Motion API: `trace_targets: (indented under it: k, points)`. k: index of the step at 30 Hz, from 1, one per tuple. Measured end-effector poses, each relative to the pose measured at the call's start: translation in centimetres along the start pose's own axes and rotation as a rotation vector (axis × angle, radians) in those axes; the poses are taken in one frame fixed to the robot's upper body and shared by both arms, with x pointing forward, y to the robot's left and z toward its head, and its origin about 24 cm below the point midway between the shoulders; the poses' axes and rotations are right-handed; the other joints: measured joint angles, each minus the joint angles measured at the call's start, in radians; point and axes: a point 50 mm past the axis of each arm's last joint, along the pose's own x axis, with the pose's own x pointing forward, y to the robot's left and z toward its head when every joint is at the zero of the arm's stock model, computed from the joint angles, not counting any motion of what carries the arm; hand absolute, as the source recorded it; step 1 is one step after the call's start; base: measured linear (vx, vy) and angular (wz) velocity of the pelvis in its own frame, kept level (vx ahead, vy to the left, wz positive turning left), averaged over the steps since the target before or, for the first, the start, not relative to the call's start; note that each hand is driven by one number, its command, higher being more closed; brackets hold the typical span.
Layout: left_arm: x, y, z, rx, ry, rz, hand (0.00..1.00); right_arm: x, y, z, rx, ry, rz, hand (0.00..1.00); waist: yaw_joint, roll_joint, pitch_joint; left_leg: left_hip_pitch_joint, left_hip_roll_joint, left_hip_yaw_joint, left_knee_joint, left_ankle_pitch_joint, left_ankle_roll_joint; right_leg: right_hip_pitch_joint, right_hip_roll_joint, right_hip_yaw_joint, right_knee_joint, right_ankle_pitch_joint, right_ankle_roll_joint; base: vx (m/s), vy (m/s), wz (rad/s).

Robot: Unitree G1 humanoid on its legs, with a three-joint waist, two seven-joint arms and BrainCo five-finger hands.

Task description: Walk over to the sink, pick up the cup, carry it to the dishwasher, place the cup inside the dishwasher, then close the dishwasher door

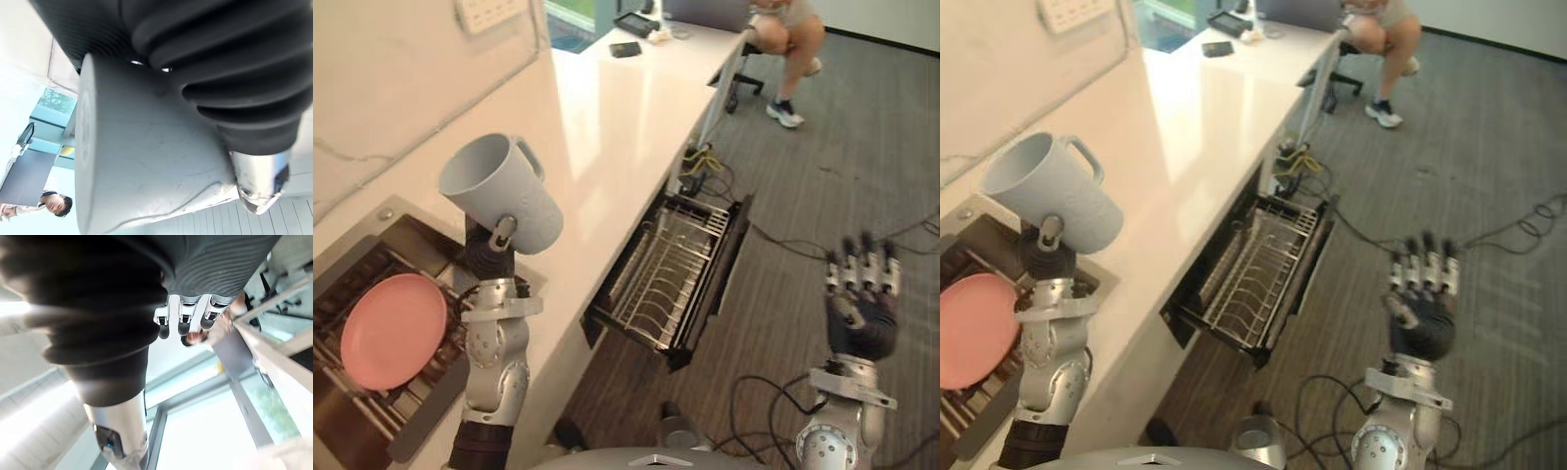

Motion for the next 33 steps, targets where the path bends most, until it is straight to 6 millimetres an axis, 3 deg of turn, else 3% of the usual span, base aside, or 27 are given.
trace_targets:
  k: [2, 3, 4, 5, 7, 8, 9, 10, 11, 14, 18, 20, 22, 23, 24, 25, 26, 28, 31, 33]
  points:
    - [0.4, -0.5, -0.3, 0.02, 0.003, -0.024, 1.0, 0.9, 1.4, -0.9, 0.071, 0.008, 0.106, 0.0, 0.012, 0.001, 0.0, -0.006, 0.013, 0.001, -0.003, 0.006, 0.011, -0.002, 0.003, -0.059, -0.003, 0.03, -0.026, -0.09, -0.029, -0.13]
    - [0.6, -0.7, -0.7, 0.04, 0.006, -0.038, 1.0, 1.7, 2.5, -1.7, 0.119, 0.014, 0.163, 0.0, 0.027, 0.004, 0.001, -0.029, 0.031, 0.005, -0.002, 0.019, 0.034, -0.012, 0.0, -0.089, 0.037, -0.004, -0.06, -0.1, -0.026, 0.22]
    - [0.5, -0.8, -1.1, 0.065, 0.023, -0.046, 1.0, 2.7, 3.5, -2.4, 0.158, 0.018, 0.224, 0.0, 0.036, 0.001, 0.0, -0.053, 0.046, 0.005, 0.023, 0.02, 0.042, -0.03, -0.031, -0.143, 0.191, -0.098, -0.08, -0.08, -0.037, 0.3]
    - [0.3, -0.7, -1.3, 0.077, 0.034, -0.039, 1.0, 3.3, 4.1, -2.7, 0.175, 0.022, 0.258, 0.0, 0.049, -0.001, 0.0, -0.061, 0.054, 0.003, 0.046, 0.017, 0.043, -0.029, -0.045, -0.156, 0.245, -0.13, -0.077, -0.01, -0.093, 0.26]
    - [-0.6, 0.0, -1.7, 0.12, 0.07, -0.018, 1.0, 5.4, 6.0, -3.9, 0.23, 0.04, 0.355, 0.0, 0.095, -0.016, -0.003, -0.13, 0.095, 0.0, 0.167, -0.021, 0.041, 0.006, -0.066, -0.176, 0.276, -0.175, -0.045, -0.02, -0.184, 0.01]
    - [-0.9, 0.5, -1.8, 0.143, 0.084, -0.002, 1.0, 6.5, 7.1, -4.2, 0.256, 0.041, 0.397, 0.0, 0.13, -0.035, -0.003, -0.187, 0.122, -0.006, 0.278, -0.051, 0.032, 0.056, -0.066, -0.195, 0.2, -0.162, 0.008, -0.07, -0.246, -0.03]
    - [-1.0, 0.7, -2.0, 0.152, 0.096, 0.011, 1.0, 7.1, 7.7, -4.6, 0.268, 0.05, 0.42, 0.0, 0.151, -0.035, 0.003, -0.223, 0.149, -0.011, 0.344, -0.067, 0.025, 0.086, -0.045, -0.203, 0.122, -0.169, 0.088, -0.09, -0.279, -0.02]
    - [-1.5, 0.9, -2.7, 0.155, 0.134, 0.036, 1.0, 7.8, 7.9, -5.1, 0.266, 0.076, 0.422, 0.0, 0.164, -0.005, 0.01, -0.238, 0.188, -0.023, 0.372, -0.065, 0.019, 0.128, 0.003, -0.239, 0.049, -0.144, 0.08, -0.09, -0.185, 0.04]
    - [-2.1, 0.9, -3.2, 0.167, 0.167, 0.053, 1.0, 7.8, 7.7, -5.7, 0.266, 0.113, 0.394, 0.0, 0.165, 0.002, 0.008, -0.232, 0.206, -0.035, 0.366, -0.05, 0.01, 0.159, 0.036, -0.249, -0.004, -0.12, 0.07, -0.1, -0.164, 0.05]
    - [-3.1, 1.3, -3.4, 0.217, 0.189, 0.098, 1.0, 7.7, 7.7, -6.5, 0.275, 0.173, 0.329, 0.0, 0.162, -0.002, 0.008, -0.188, 0.207, -0.033, 0.268, 0.024, -0.006, 0.169, 0.067, -0.247, -0.028, -0.099, 0.048, -0.11, -0.105, -0.05]
    - [-3.5, 1.3, -3.6, 0.384, 0.173, 0.111, 1.0, 7.4, 7.2, -6.7, 0.261, 0.214, 0.298, 0.0, 0.141, 0.004, 0.012, -0.168, 0.199, -0.063, 0.169, 0.121, -0.013, 0.176, 0.095, -0.28, -0.036, -0.113, 0.024, -0.13, -0.082, 0.14]
    - [-4.0, 1.6, -4.0, 0.461, 0.177, 0.139, 1.0, 7.1, 6.9, -6.9, 0.254, 0.238, 0.295, 0.0, 0.134, 0.009, 0.014, -0.159, 0.2, -0.091, 0.163, 0.143, -0.025, 0.178, 0.098, -0.28, -0.018, -0.144, 0.008, -0.13, -0.038, 0.14]
    - [-4.3, 2.2, -3.8, 0.57, 0.144, 0.204, 1.0, 7.1, 6.6, -6.9, 0.242, 0.26, 0.298, 0.0, 0.13, 0.012, 0.016, -0.162, 0.17, -0.175, 0.15, 0.217, -0.06, 0.17, 0.07, -0.286, 0.012, -0.209, -0.018, -0.14, -0.054, 0.08]
    - [-4.4, 2.3, -3.7, 0.595, 0.131, 0.218, 1.0, 7.1, 6.6, -6.9, 0.24, 0.266, 0.297, 0.0, 0.127, 0.006, 0.018, -0.165, 0.165, -0.188, 0.161, 0.214, -0.052, 0.162, 0.052, -0.289, 0.018, -0.209, -0.022, -0.11, 0.001, -0.07]
    - [-4.6, 2.3, -3.5, 0.651, 0.099, 0.238, 1.0, 7.1, 6.4, -7.0, 0.239, 0.279, 0.294, 0.0, 0.138, 0.002, 0.014, -0.172, 0.157, -0.19, 0.238, 0.133, -0.01, 0.138, 0.028, -0.28, 0.025, -0.202, -0.029, -0.06, 0.037, -0.23]
    - [-4.7, 2.0, -3.4, 0.697, 0.064, 0.243, 1.0, 7.0, 6.4, -7.1, 0.241, 0.291, 0.295, 0.0, 0.139, 0.018, 0.005, -0.157, 0.141, -0.191, 0.276, 0.065, -0.013, 0.123, 0.016, -0.277, 0.02, -0.192, -0.016, -0.04, 0.052, -0.23]
    - [-4.7, 1.8, -3.4, 0.714, 0.049, 0.241, 1.0, 7.0, 6.5, -7.1, 0.243, 0.297, 0.297, 0.0, 0.132, 0.029, -0.001, -0.14, 0.133, -0.192, 0.257, 0.043, -0.018, 0.117, 0.016, -0.276, 0.017, -0.188, -0.01, -0.01, 0.07, -0.02]
    - [-4.6, 0.8, -3.5, 0.78, -0.005, 0.204, 1.0, 6.8, 6.5, -7.5, 0.248, 0.32, 0.274, 0.0, 0.118, 0.056, -0.015, -0.101, 0.116, -0.192, 0.163, 0.026, -0.044, 0.101, 0.018, -0.274, 0.019, -0.178, 0.009, -0.01, 0.143, 0.04]
    - [-4.2, -0.3, -3.7, 0.82, -0.057, 0.141, 1.0, 6.4, 7.1, -8.3, 0.285, 0.36, 0.266, 0.0, 0.113, 0.02, -0.019, -0.097, 0.087, -0.194, 0.152, 0.024, -0.038, 0.104, -0.003, -0.276, 0.016, -0.159, 0.026, 0.01, 0.116, 0.05]
    - [-3.9, -0.9, -4.0, 0.815, -0.071, 0.12, 1.0, 6.1, 7.3, -8.6, 0.292, 0.377, 0.266, 0.0, 0.116, 0.011, -0.023, -0.081, 0.069, -0.193, 0.122, 0.033, -0.028, 0.109, -0.016, -0.275, 0.014, -0.149, 0.038, 0.02, 0.081, 0.1]
